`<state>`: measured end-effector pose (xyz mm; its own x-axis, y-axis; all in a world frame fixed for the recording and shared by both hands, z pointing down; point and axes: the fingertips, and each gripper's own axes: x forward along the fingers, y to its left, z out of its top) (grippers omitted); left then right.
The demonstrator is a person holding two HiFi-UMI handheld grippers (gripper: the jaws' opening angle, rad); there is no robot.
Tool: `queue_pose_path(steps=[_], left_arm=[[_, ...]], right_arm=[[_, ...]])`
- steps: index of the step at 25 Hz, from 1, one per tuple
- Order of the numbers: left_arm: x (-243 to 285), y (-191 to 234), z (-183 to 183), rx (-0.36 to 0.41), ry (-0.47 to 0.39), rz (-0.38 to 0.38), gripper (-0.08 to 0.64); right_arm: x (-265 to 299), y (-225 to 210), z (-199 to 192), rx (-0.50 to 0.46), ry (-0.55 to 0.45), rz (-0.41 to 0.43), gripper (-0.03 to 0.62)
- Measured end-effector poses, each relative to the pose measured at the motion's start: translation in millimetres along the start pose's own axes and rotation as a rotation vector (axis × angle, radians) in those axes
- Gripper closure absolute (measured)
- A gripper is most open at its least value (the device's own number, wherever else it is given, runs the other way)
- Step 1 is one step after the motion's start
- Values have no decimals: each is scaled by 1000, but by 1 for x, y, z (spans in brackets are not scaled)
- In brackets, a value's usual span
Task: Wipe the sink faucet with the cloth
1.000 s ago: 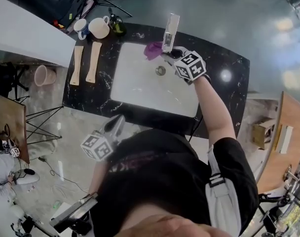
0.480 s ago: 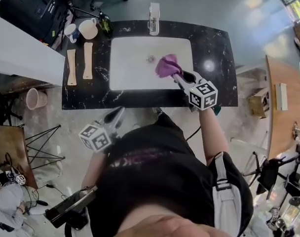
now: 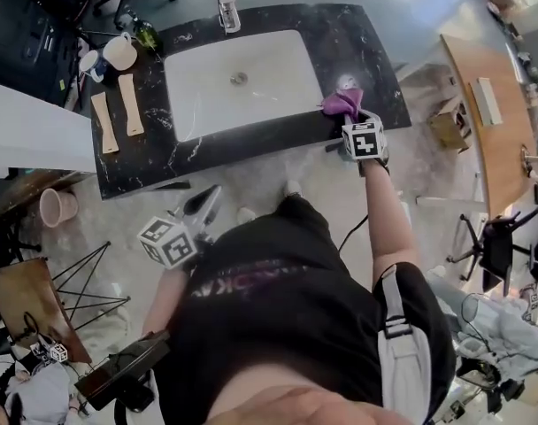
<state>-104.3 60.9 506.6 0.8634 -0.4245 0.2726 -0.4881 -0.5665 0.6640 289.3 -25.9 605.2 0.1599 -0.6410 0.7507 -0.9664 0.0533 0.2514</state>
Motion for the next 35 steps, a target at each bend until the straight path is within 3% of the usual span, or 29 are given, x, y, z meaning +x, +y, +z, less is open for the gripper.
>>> queue_pose_path(steps=[8, 11, 14, 17, 19, 20, 21, 23, 26, 28, 30, 35], left_arm=[[5, -11, -1, -12, -54, 30, 561], [22, -22, 0, -5, -52, 17, 561], [35, -31, 3, 11, -61, 19, 561], [47, -36, 5, 21, -67, 28, 561], [56, -39, 7, 28, -69, 36, 561], [61, -41, 8, 31, -69, 38, 561], [66, -43, 9, 34, -68, 37, 561], [75, -49, 9, 39, -59, 30, 561], [84, -56, 7, 53, -39, 19, 561], [88, -57, 7, 54, -40, 21, 561], [90, -59, 7, 51, -44, 24, 561], [92, -64, 2, 53, -41, 21, 561]], right_arm=[[10, 19, -6, -7, 26, 41, 487], [4, 20, -2, -22, 2, 72, 379], [-15, 15, 11, -13, -114, 66, 376], [-56, 13, 43, 17, -318, 91, 373], [-88, 15, 62, 97, -448, 181, 441], [-101, 19, 68, 164, -489, 262, 534], [-112, 26, 72, 239, -512, 366, 581], [-132, 51, 75, 375, -515, 580, 581], [-157, 95, 71, 485, -482, 810, 581], [-168, 127, 60, 497, -434, 927, 581], [-174, 152, 49, 446, -371, 1018, 581], [-180, 160, 44, 339, -341, 1040, 581]])
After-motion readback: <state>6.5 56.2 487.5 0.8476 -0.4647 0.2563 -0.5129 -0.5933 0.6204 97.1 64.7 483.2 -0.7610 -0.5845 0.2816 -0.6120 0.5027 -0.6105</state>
